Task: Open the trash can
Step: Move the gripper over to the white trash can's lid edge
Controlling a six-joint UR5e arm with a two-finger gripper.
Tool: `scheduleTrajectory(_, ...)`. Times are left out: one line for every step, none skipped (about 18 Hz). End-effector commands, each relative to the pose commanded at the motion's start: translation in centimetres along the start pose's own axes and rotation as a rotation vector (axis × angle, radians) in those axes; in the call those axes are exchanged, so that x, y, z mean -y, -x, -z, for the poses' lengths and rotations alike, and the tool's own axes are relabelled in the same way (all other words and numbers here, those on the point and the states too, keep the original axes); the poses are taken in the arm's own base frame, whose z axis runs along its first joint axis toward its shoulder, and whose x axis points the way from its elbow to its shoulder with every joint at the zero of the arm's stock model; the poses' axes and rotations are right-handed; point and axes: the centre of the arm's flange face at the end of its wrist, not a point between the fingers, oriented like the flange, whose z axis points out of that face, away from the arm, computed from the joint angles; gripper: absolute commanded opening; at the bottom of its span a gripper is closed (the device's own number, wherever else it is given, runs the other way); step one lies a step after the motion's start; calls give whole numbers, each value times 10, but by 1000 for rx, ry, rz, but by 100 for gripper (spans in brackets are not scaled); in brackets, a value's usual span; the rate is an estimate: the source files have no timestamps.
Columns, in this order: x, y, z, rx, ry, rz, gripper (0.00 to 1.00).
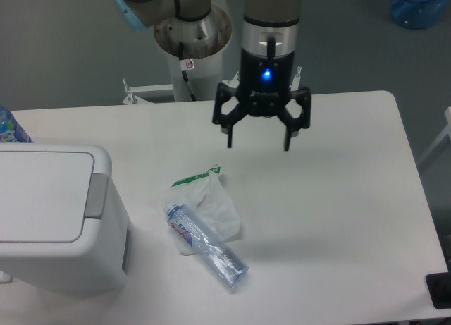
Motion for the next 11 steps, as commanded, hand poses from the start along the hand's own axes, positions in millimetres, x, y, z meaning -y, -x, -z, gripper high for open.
scheduleTrajectory(3,-1,-2,-9,-1,1,100)
scheduleTrajectory(7,-10,-4,-15,-2,-15,100)
scheduleTrajectory(13,-21,-6,-24,-6,-34,100)
scheduleTrajectory(19,-29,-10,-37,-6,-46,100)
scheduleTrajectory(24,-34,-14,-44,-5,-55,100)
scheduleTrajectory(25,-37,-17,-49,-1,-59,100)
scheduleTrajectory(25,-45,-20,-57,3,-63,100)
scheduleTrajectory(26,-52,-22,-63,5,-70,100)
scheduleTrajectory(26,-57,-23,-66,6,-75,100)
scheduleTrajectory(26,-64,-25,-72,11,-85,100)
scheduleTrajectory(26,-69,-31,-81,19,-91,100)
